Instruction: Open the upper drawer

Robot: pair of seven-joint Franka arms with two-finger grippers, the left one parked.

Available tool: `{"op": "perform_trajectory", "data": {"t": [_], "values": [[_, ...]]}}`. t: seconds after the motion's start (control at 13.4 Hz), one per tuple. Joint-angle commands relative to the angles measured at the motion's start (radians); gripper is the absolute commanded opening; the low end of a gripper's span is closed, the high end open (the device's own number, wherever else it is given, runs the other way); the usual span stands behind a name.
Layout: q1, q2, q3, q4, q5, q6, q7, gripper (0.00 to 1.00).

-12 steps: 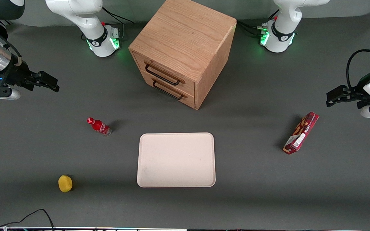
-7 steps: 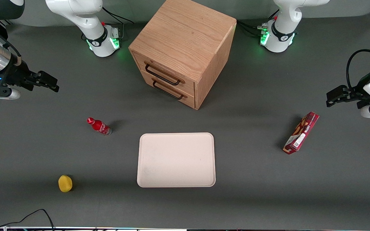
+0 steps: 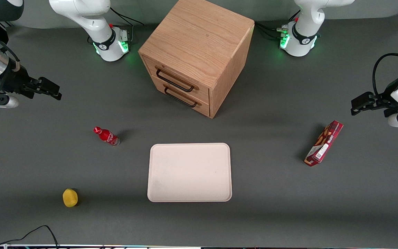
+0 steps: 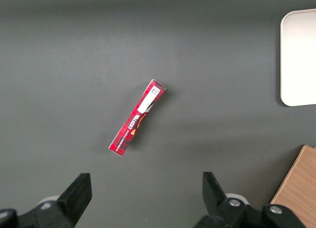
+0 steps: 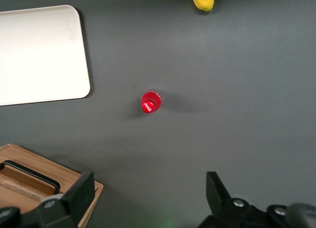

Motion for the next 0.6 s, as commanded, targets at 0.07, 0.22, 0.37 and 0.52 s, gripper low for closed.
{"op": "perform_trajectory", "data": {"t": [0.07, 0.22, 0.37, 0.52], "values": [[0.006, 0.01, 0.094, 0.067, 0.021, -0.014, -0.048, 1.0], [0.006, 0.011, 0.177, 0.087, 0.034, -0.022, -0.043, 1.0], [0.008, 0.013, 0.253, 0.09, 0.04, -0.042, -0.038, 1.0], [0.011, 0.027, 0.307, 0.093, 0.13, -0.03, -0.051, 1.0]]}}
